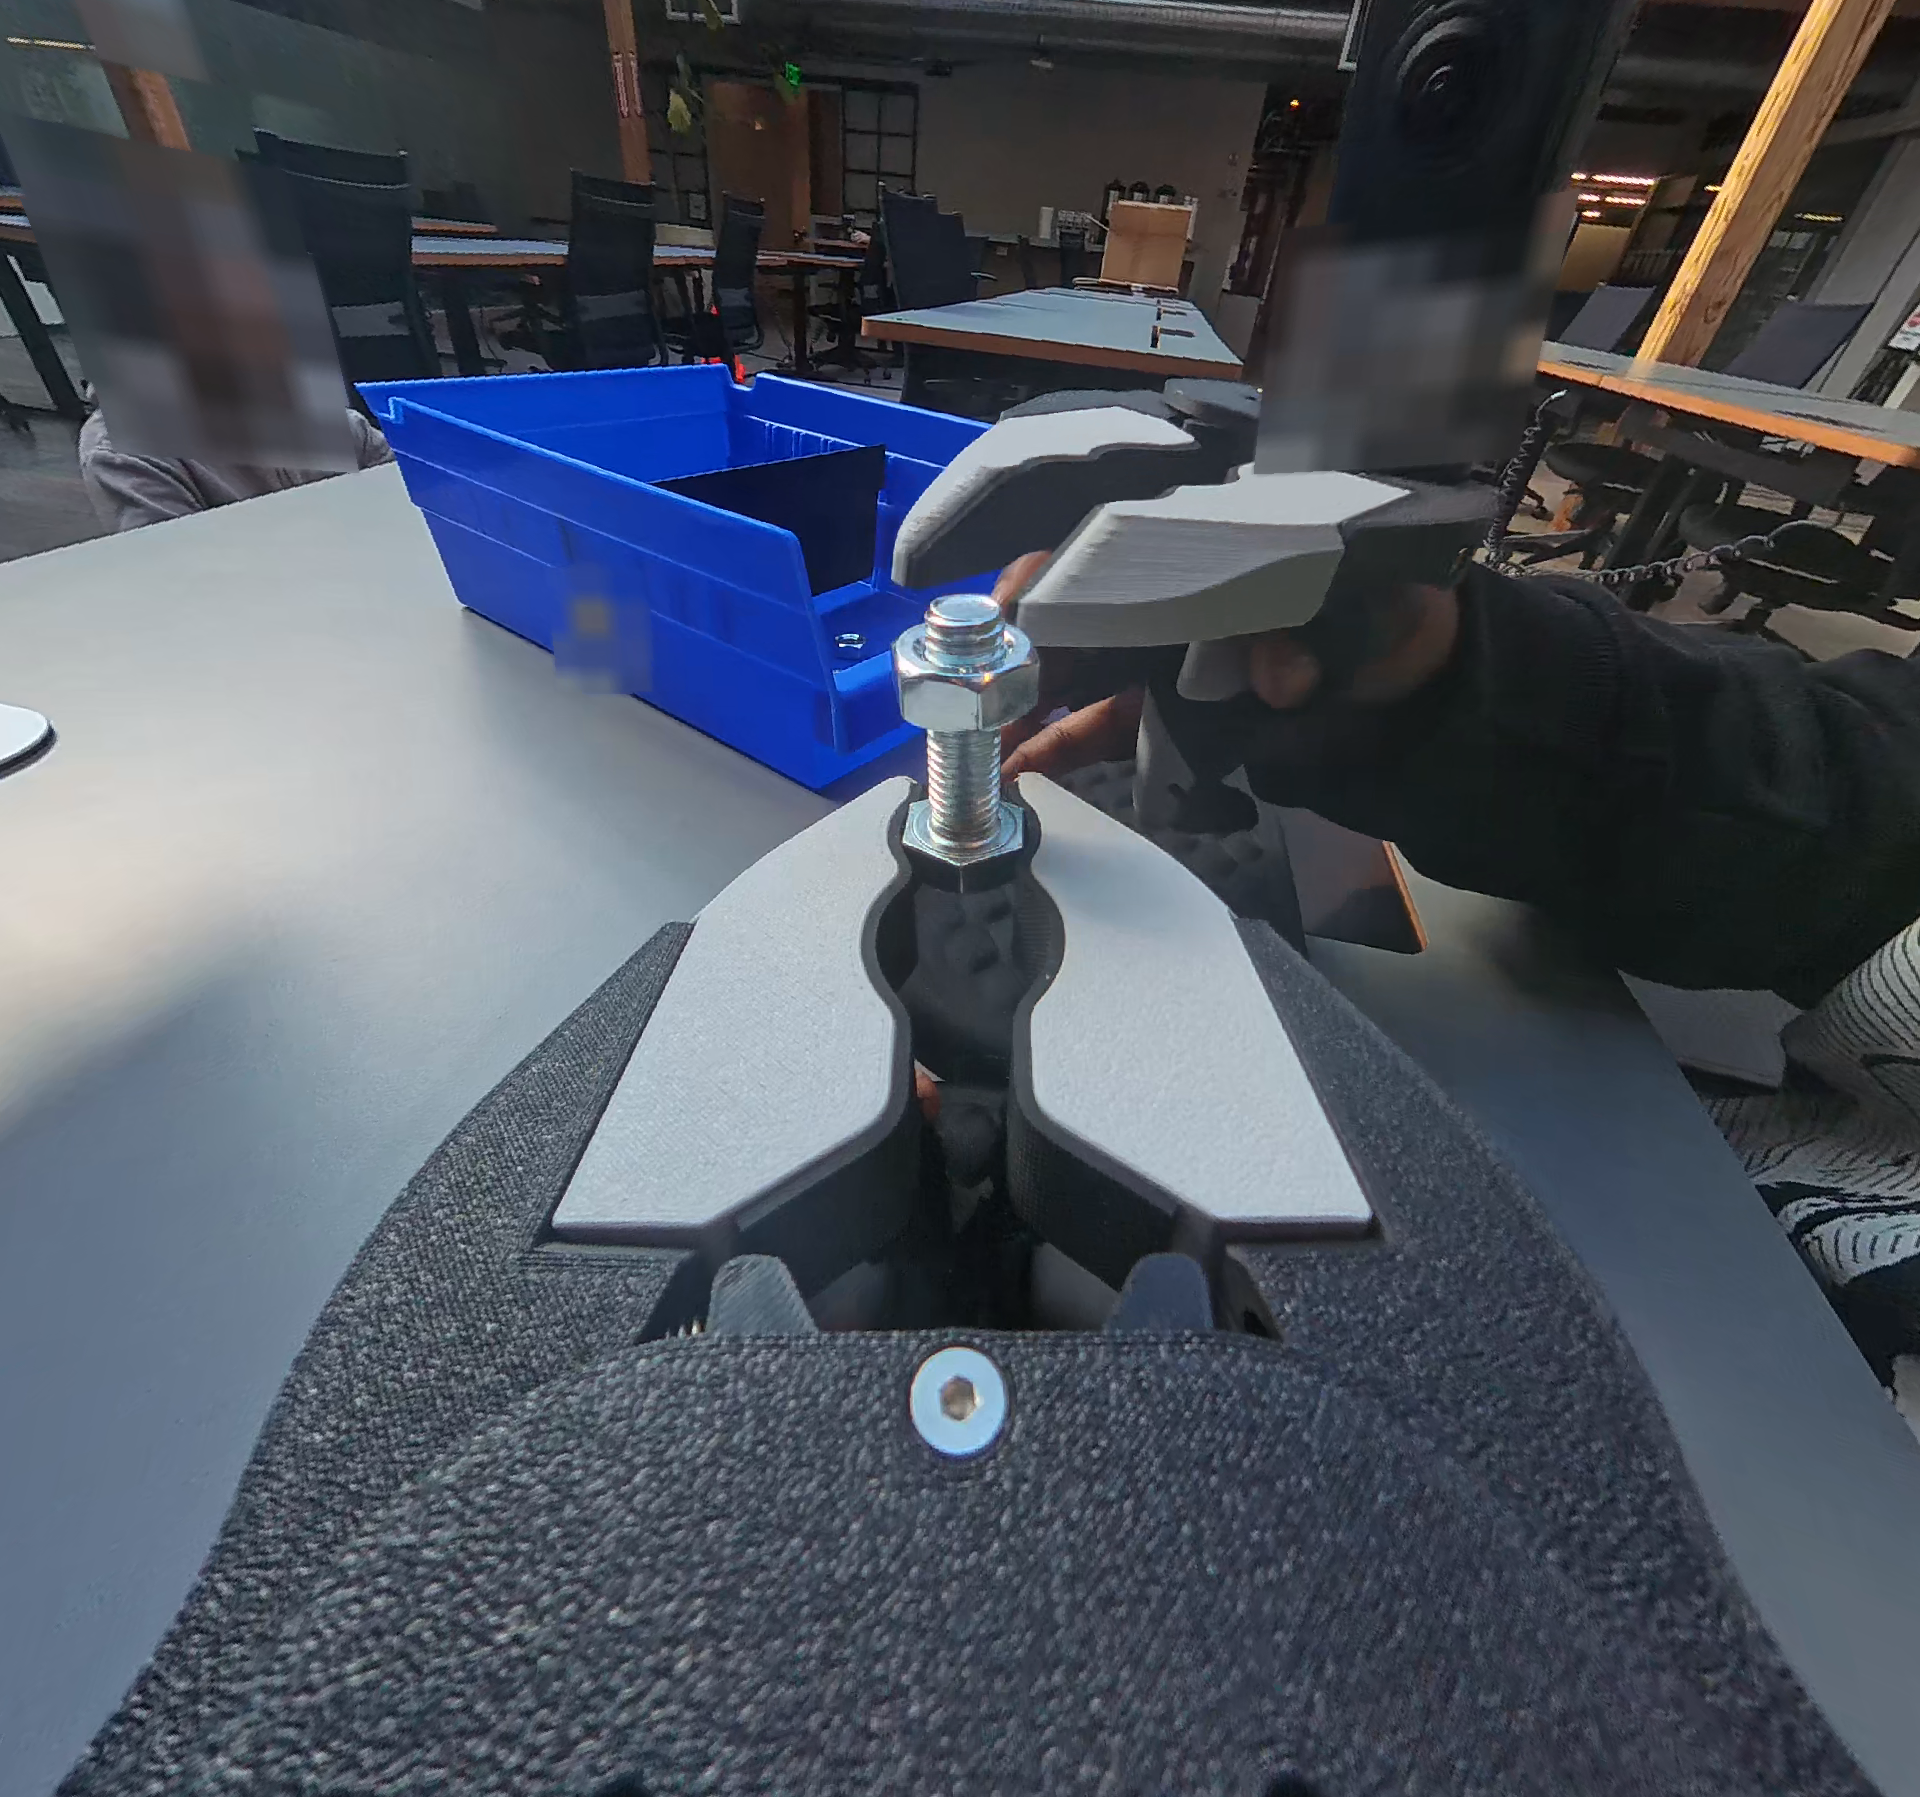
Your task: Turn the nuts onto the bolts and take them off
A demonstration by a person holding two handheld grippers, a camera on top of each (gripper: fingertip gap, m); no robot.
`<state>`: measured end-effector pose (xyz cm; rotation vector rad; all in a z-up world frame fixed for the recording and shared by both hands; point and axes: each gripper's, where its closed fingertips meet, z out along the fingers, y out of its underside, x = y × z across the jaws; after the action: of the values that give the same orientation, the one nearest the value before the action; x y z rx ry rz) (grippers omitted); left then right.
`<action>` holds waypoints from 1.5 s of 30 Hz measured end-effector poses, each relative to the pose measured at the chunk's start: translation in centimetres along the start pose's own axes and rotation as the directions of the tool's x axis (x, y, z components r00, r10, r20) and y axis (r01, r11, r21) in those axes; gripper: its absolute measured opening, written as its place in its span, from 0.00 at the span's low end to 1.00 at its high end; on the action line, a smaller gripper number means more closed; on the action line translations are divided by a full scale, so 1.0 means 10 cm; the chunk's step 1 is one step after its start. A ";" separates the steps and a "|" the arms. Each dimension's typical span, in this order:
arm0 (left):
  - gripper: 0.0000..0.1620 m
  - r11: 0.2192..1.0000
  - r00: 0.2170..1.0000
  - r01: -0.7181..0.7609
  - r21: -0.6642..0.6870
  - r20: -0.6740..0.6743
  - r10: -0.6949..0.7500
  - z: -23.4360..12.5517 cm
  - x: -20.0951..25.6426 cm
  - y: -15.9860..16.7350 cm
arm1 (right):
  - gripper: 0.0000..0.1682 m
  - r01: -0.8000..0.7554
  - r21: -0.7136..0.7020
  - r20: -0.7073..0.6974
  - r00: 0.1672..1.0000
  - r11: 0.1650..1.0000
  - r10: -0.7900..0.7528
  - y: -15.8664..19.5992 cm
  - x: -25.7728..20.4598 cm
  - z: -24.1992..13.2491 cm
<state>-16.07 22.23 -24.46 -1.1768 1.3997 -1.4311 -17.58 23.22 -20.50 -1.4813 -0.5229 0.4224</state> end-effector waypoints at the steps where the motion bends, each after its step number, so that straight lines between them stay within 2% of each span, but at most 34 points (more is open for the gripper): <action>1: 0.08 1.000 1.000 0.002 0.002 0.000 -0.002 0.00 0.00 0.00 | 0.18 -0.009 0.006 0.021 1.000 1.000 0.009 -0.01 -0.04 0.02; 3: 0.08 1.000 1.000 0.004 0.001 0.001 -0.004 0.00 -0.01 0.00 | 0.28 -0.029 -0.011 0.037 0.999 1.000 0.029 0.02 -0.07 0.07; 5: 0.08 1.000 1.000 0.000 -0.002 0.001 0.000 0.00 0.00 0.00 | 0.34 -0.030 -0.028 0.022 0.999 0.999 0.030 0.04 -0.06 0.14; 11: 0.08 1.000 1.000 -0.012 -0.009 0.002 0.012 0.01 0.01 0.01 | 0.34 -0.028 -0.025 -0.030 0.999 0.999 0.028 0.03 -0.03 0.35; 23: 0.08 1.000 1.000 -0.014 -0.011 0.000 0.014 0.01 0.01 0.01 | 0.21 0.033 -0.035 -0.048 0.998 0.999 -0.035 0.03 -0.04 0.13; 26: 0.08 1.000 1.000 -0.013 -0.011 0.001 0.013 0.01 0.01 0.00 | 0.14 0.043 -0.029 -0.034 0.998 0.999 -0.044 0.02 -0.06 0.06; 28: 0.08 1.000 1.000 -0.009 -0.005 -0.002 0.009 0.00 0.01 0.00 | 0.06 0.049 -0.032 -0.057 0.997 0.998 -0.051 0.02 -0.02 0.02; 32: 0.08 1.000 1.000 -0.017 -0.009 0.000 0.017 0.01 0.01 0.00 | 0.04 0.040 -0.032 -0.088 0.995 0.999 -0.043 0.03 0.06 -0.05; 37: 0.08 1.000 1.000 -0.016 -0.007 0.002 0.016 0.01 0.01 0.00 | 0.12 0.034 0.015 -0.056 0.998 0.999 -0.033 -0.03 -0.02 -0.02; 42: 0.08 1.000 1.000 -0.020 -0.010 0.003 0.020 0.01 0.01 0.00 | 0.29 0.008 0.027 -0.026 1.000 1.000 -0.007 -0.02 -0.11 0.15; 45: 0.08 1.000 1.000 -0.023 -0.013 0.005 0.023 0.02 0.01 0.00 | 0.31 0.002 0.018 -0.054 0.999 1.000 -0.001 -0.01 -0.08 0.27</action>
<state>-15.94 22.11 -24.45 -1.1682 1.4164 -1.4038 -19.79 24.96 -20.42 -1.4704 -0.4766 0.3840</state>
